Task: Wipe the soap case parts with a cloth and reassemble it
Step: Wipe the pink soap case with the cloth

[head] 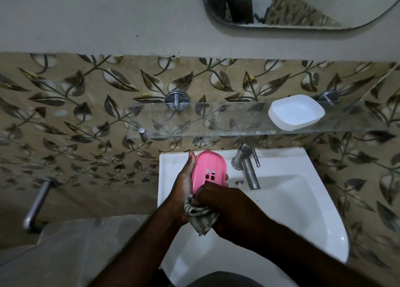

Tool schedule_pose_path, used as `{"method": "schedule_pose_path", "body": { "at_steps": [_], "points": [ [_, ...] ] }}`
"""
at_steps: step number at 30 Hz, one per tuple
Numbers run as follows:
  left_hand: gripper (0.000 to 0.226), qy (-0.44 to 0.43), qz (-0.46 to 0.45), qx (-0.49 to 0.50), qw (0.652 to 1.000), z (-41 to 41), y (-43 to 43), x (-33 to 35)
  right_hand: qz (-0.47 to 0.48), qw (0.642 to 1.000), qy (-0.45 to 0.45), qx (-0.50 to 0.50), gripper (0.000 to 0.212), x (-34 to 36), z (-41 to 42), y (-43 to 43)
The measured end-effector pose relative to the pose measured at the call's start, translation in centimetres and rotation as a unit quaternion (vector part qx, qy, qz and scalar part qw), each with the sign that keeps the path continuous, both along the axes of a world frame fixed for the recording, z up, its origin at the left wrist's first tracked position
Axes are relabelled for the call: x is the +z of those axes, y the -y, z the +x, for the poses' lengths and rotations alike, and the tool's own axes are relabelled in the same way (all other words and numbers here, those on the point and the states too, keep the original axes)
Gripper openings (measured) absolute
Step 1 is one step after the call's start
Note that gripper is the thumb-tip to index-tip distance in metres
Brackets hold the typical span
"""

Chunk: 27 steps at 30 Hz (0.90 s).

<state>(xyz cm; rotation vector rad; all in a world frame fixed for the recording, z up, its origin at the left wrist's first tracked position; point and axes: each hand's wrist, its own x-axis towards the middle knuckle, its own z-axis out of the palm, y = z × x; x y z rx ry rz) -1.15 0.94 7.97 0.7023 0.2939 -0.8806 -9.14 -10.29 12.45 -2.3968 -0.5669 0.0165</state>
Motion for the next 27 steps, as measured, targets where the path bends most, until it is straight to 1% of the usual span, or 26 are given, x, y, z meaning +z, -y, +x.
{"method": "schedule_pose_path", "body": {
  "at_steps": [2, 4, 6, 8, 10, 12, 15, 17, 19, 23, 25, 27],
  "points": [
    [0.093, -0.005, 0.014, -0.002, 1.0, 0.2, -0.2, 0.2, -0.005, 1.0, 0.018, -0.011, 0.026, 0.2, 0.8, 0.0],
    [0.091, 0.009, 0.024, -0.017, 1.0, 0.3, -0.5, 0.0, -0.032, 0.998, 0.033, -0.049, 0.024, 0.5, 1.9, 0.1],
    [0.081, 0.04, 0.03, -0.026, 0.998, 0.1, -0.5, -0.2, -0.046, 0.991, 0.069, -0.106, 0.023, 0.7, 3.1, 0.3],
    [0.064, 0.063, 0.028, -0.007, 0.998, -0.5, -0.1, -0.2, -0.034, 0.982, 0.095, -0.161, 0.022, 1.1, 4.2, 0.7],
    [0.056, 0.084, 0.049, 0.001, 0.995, -0.8, 0.3, -0.2, -0.035, 0.972, 0.115, -0.2, 0.021, 1.5, 4.9, 1.1],
    [0.058, 0.103, 0.066, 0.014, 0.992, -0.8, 0.1, -0.3, -0.051, 0.966, 0.124, -0.223, 0.02, 1.5, 5.1, 1.4],
    [0.067, 0.137, 0.086, 0.029, 0.986, -0.4, -0.3, -0.2, -0.084, 0.956, 0.119, -0.253, 0.023, 1.2, 4.9, 2.0],
    [0.068, 0.16, 0.107, 0.027, 0.981, -0.4, -0.2, -0.2, -0.096, 0.953, 0.099, -0.27, 0.025, 0.7, 4.7, 2.4],
    [0.069, 0.159, 0.135, 0.037, 0.977, -0.6, -0.2, -0.6, -0.105, 0.953, 0.065, -0.275, 0.025, 0.3, 4.3, 2.6],
    [0.084, 0.146, 0.143, 0.047, 0.978, -0.1, -0.3, -0.8, -0.066, 0.964, -0.003, -0.258, 0.014, -0.9, 2.5, 2.1],
    [0.083, 0.15, 0.134, 0.046, 0.978, 0.2, -0.6, -0.6, -0.033, 0.97, -0.077, -0.228, 0.017, -1.5, 1.0, 1.3],
    [0.079, 0.156, 0.129, 0.041, 0.979, 0.2, -0.7, -0.3, 0.023, 0.961, -0.15, -0.23, 0.009, -1.8, 0.0, 0.8]
  ]
}}
